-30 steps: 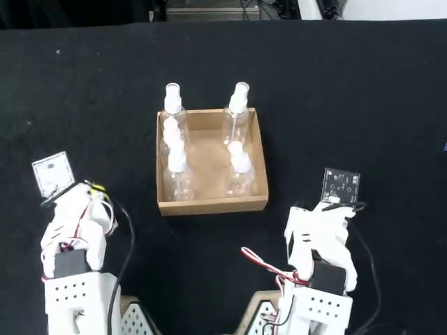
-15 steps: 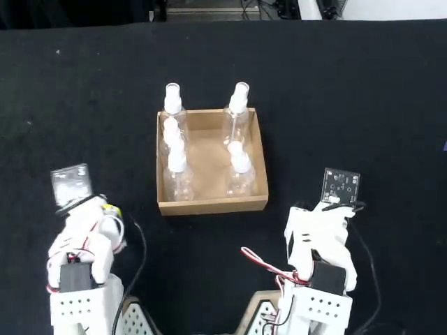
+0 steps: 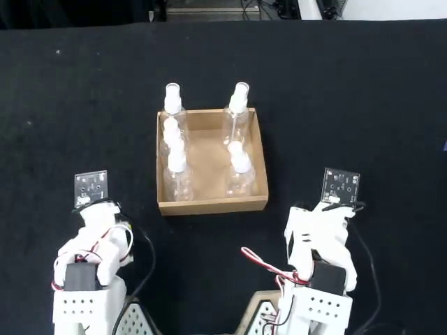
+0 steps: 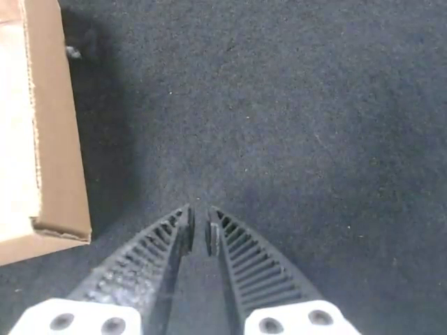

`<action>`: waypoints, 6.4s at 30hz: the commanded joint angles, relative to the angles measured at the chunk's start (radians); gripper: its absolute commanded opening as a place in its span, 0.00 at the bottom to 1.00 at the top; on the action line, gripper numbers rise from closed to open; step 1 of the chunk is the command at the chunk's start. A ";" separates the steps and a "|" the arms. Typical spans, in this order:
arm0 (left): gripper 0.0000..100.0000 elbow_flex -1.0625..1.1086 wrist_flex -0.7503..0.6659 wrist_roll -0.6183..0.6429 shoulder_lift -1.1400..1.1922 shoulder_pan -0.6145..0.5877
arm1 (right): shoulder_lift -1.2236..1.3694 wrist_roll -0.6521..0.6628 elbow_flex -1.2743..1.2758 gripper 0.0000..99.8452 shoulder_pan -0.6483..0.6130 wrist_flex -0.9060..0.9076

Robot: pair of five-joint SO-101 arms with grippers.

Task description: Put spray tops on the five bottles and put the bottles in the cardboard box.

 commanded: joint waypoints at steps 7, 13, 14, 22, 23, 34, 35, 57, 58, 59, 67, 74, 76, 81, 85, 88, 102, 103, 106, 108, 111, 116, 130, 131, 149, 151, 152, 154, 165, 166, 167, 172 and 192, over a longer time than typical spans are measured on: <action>0.03 0.024 0.034 -0.187 -0.006 -0.035 | -0.099 0.008 -0.004 0.01 -0.012 0.204; 0.03 0.024 0.032 -0.153 -0.006 -0.039 | -0.099 0.009 -0.004 0.01 -0.012 0.209; 0.03 0.024 0.032 -0.115 -0.006 -0.036 | -0.099 0.009 -0.004 0.01 -0.012 0.209; 0.03 0.024 0.034 -0.064 -0.005 -0.039 | -0.099 0.009 -0.004 0.01 -0.012 0.209; 0.03 0.024 0.034 -0.064 -0.005 -0.039 | -0.099 0.009 -0.004 0.01 -0.011 0.209; 0.03 0.024 0.035 -0.063 -0.008 -0.031 | -0.099 0.009 -0.004 0.01 -0.011 0.209; 0.03 0.024 0.035 -0.064 -0.008 -0.031 | -0.099 0.009 -0.004 0.01 -0.011 0.209; 0.03 0.024 0.035 -0.063 -0.008 -0.031 | -0.099 0.008 -0.004 0.01 -0.334 0.207; 0.03 0.024 0.035 -0.063 -0.008 -0.031 | -0.099 0.008 -0.004 0.01 -0.324 0.207; 0.03 0.024 0.035 -0.063 -0.008 -0.031 | -0.099 0.008 -0.004 0.01 -0.307 0.207; 0.03 0.024 0.035 -0.061 -0.008 -0.031 | -0.099 0.008 -0.004 0.01 -0.273 0.207; 0.03 0.024 0.035 -0.060 -0.008 -0.036 | -0.099 0.009 -0.004 0.01 -0.272 0.207; 0.03 0.024 0.035 -0.060 -0.008 -0.036 | -0.099 0.009 -0.004 0.01 -0.272 0.207; 0.03 0.024 0.035 -0.060 -0.008 -0.036 | -0.099 0.009 -0.004 0.01 -0.272 0.207; 0.03 0.024 0.035 -0.060 -0.008 -0.036 | -0.099 0.009 -0.004 0.01 -0.272 0.207; 0.03 0.024 0.035 -0.060 -0.008 -0.036 | -0.099 0.009 -0.004 0.01 -0.272 0.207; 0.03 0.024 0.035 -0.060 -0.008 -0.036 | -0.099 0.009 -0.004 0.01 -0.272 0.207; 0.03 0.024 0.035 -0.060 -0.008 -0.036 | -0.099 0.009 -0.004 0.01 -0.272 0.207; 0.03 0.024 0.035 -0.060 -0.008 -0.036 | -0.099 0.009 -0.004 0.01 -0.272 0.207; 0.03 0.024 0.035 -0.060 -0.008 -0.036 | -0.099 0.009 -0.004 0.01 -0.272 0.207; 0.03 0.024 0.035 -0.060 -0.008 -0.036 | -0.099 0.009 -0.004 0.01 -0.272 0.207; 0.03 0.024 0.035 -0.060 -0.008 -0.036 | -0.099 0.009 -0.004 0.01 -0.272 0.207; 0.03 0.024 0.035 -0.060 -0.008 -0.036 | -0.099 0.009 -0.004 0.01 -0.272 0.207; 0.03 0.024 0.035 -0.060 -0.008 -0.036 | -0.099 0.009 -0.004 0.01 -0.272 0.207; 0.03 0.024 0.035 -0.060 -0.008 -0.036 | -0.099 0.009 -0.004 0.01 -0.272 0.207; 0.03 0.024 0.035 -0.060 -0.008 -0.036 | -0.099 0.009 -0.004 0.01 -0.272 0.207; 0.03 0.024 0.035 -0.060 -0.008 -0.036 | -0.099 0.009 -0.004 0.01 -0.272 0.207; 0.03 0.024 0.035 -0.060 -0.008 -0.036 | -0.099 0.009 -0.004 0.01 -0.272 0.207; 0.03 0.024 0.035 -0.060 -0.008 -0.036 | -0.099 0.009 -0.004 0.01 -0.272 0.207; 0.03 0.024 0.035 -0.060 -0.008 -0.036 | -0.099 0.009 -0.004 0.01 -0.272 0.207; 0.03 0.024 0.035 -0.060 -0.008 -0.036 | -0.099 0.009 -0.004 0.01 -0.272 0.207; 0.03 0.024 0.035 -0.060 -0.008 -0.036 | -0.099 0.009 -0.004 0.01 -0.272 0.207; 0.03 0.024 0.035 -0.060 -0.008 -0.036 | -0.099 0.009 -0.004 0.01 -0.272 0.207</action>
